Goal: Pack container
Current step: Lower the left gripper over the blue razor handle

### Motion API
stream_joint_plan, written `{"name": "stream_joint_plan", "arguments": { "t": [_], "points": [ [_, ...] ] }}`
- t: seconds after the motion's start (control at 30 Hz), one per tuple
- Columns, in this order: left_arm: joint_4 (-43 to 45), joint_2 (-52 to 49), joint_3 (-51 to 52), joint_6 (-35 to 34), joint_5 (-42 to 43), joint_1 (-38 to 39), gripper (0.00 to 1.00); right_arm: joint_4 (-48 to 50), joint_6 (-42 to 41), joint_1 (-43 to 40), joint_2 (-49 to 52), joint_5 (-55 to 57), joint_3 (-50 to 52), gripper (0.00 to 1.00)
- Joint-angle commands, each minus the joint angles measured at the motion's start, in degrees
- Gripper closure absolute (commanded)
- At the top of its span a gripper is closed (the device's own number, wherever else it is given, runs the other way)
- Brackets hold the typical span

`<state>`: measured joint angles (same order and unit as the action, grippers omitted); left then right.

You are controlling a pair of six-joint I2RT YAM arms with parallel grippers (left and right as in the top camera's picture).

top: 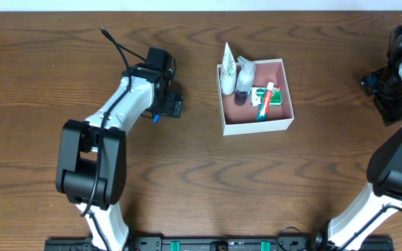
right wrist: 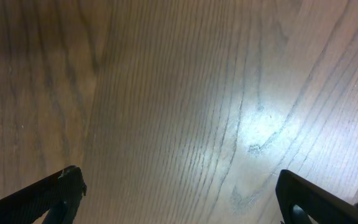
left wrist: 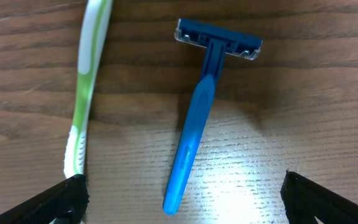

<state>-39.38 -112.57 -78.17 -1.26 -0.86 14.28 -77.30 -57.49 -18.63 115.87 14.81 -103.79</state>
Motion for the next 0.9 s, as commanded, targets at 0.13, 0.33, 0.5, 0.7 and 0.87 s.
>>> {"name": "stream_joint_plan", "arguments": {
  "t": [0.13,0.33,0.5,0.7,0.87],
  "points": [
    [1.22,-1.18,0.61,0.81,0.92,-0.24,0.02,-0.07,-0.74,-0.17,0.31,0.83,-0.26,0.01],
    [1.81,-3.19,0.61,0.81,0.94,-0.24,0.03,-0.04,-0.74,-0.17,0.31,0.81,-0.26,0.01],
    [2.19,-3.61,0.61,0.81,0.96,-0.24,0.03,-0.07,-0.74,-0.15,0.31,0.81,-0.26,0.01],
    [2.64,-3.61,0.61,0.81,2.01,-0.24,0.04,-0.07,-0.74,-0.11,0.31,0.81,-0.26,0.01],
    [2.58,-3.63,0.61,0.79,2.01,-0.24,0.07,-0.04,-0.74,-0.11,0.31,0.81,-0.26,0.01]
  ]
}}
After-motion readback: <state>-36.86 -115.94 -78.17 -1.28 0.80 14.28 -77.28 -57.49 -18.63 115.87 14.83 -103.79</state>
